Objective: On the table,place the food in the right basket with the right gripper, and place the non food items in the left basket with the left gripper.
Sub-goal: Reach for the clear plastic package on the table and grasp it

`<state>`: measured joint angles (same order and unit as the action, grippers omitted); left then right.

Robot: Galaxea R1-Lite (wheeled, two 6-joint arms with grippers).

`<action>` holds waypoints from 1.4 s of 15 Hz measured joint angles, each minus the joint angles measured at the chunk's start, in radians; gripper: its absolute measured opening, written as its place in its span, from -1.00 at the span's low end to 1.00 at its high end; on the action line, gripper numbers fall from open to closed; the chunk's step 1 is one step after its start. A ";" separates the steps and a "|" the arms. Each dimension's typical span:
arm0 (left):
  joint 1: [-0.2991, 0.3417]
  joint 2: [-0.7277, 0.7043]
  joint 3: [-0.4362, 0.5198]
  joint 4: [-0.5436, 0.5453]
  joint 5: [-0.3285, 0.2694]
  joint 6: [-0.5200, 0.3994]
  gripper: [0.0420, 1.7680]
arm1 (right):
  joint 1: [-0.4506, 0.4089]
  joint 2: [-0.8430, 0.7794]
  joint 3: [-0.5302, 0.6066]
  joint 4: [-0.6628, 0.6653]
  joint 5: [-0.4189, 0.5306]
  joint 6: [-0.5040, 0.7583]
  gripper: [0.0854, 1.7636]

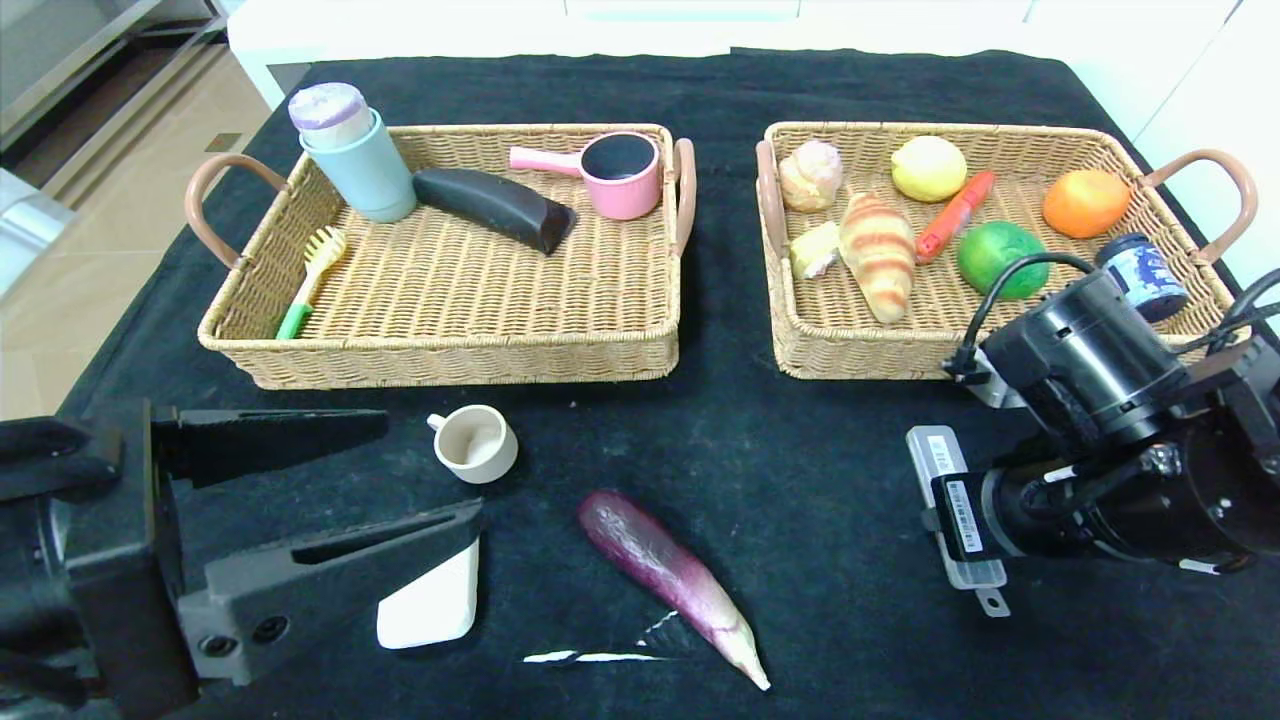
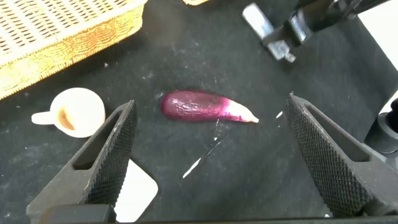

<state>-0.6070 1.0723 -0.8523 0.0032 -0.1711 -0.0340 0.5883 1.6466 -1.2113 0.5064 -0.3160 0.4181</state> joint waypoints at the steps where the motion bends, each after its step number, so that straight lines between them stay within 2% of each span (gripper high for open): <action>1: 0.000 0.000 0.000 -0.001 0.000 0.000 0.94 | 0.001 -0.012 -0.006 0.000 0.001 -0.003 -0.31; 4: -0.001 0.000 0.001 -0.004 0.000 0.001 0.94 | 0.024 -0.055 -0.016 -0.004 0.001 -0.021 -0.31; 8: -0.001 0.001 0.001 -0.003 0.000 0.001 0.94 | 0.113 -0.068 -0.044 -0.017 0.001 -0.066 -0.31; 17: -0.001 -0.005 -0.001 -0.001 -0.001 0.003 0.94 | 0.240 0.157 -0.387 -0.025 -0.024 -0.069 -0.31; 21: -0.004 -0.003 -0.001 -0.001 0.000 0.003 0.94 | 0.248 0.244 -0.456 -0.072 -0.029 -0.060 -0.31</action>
<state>-0.6115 1.0694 -0.8538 0.0017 -0.1713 -0.0313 0.8366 1.8906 -1.6674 0.4347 -0.3449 0.3579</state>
